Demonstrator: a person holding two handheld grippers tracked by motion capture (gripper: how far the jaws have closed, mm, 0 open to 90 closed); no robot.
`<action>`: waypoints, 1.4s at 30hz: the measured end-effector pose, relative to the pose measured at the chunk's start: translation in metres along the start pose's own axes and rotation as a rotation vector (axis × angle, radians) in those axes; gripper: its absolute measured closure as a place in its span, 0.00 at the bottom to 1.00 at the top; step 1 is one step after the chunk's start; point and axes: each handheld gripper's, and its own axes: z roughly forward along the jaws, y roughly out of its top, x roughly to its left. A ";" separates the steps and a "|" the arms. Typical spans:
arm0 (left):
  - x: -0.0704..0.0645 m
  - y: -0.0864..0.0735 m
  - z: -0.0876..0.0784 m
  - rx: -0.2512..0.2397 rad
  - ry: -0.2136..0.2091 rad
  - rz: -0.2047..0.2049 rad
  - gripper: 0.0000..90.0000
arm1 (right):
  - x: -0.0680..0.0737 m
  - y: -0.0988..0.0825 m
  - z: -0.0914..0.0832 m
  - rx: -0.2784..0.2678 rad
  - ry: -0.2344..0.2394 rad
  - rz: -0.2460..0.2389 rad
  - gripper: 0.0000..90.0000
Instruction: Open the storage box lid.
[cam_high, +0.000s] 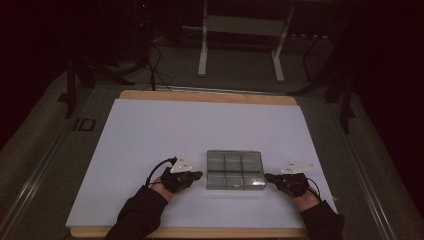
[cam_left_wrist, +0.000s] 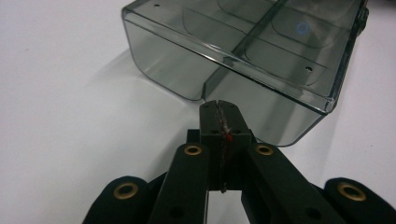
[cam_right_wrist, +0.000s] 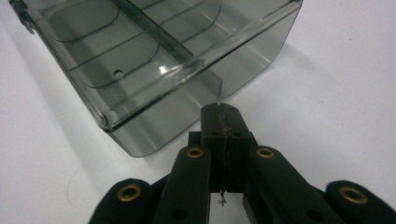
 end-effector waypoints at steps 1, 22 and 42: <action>0.000 0.000 0.001 0.000 -0.004 0.004 1.00 | 0.000 0.001 -0.001 -0.002 0.003 0.000 1.00; -0.010 0.007 -0.003 -0.013 -0.025 0.040 1.00 | 0.004 0.007 -0.009 -0.025 0.042 -0.006 1.00; -0.007 0.015 -0.004 -0.065 0.069 0.019 0.76 | -0.003 0.016 -0.009 -0.065 0.021 0.011 0.86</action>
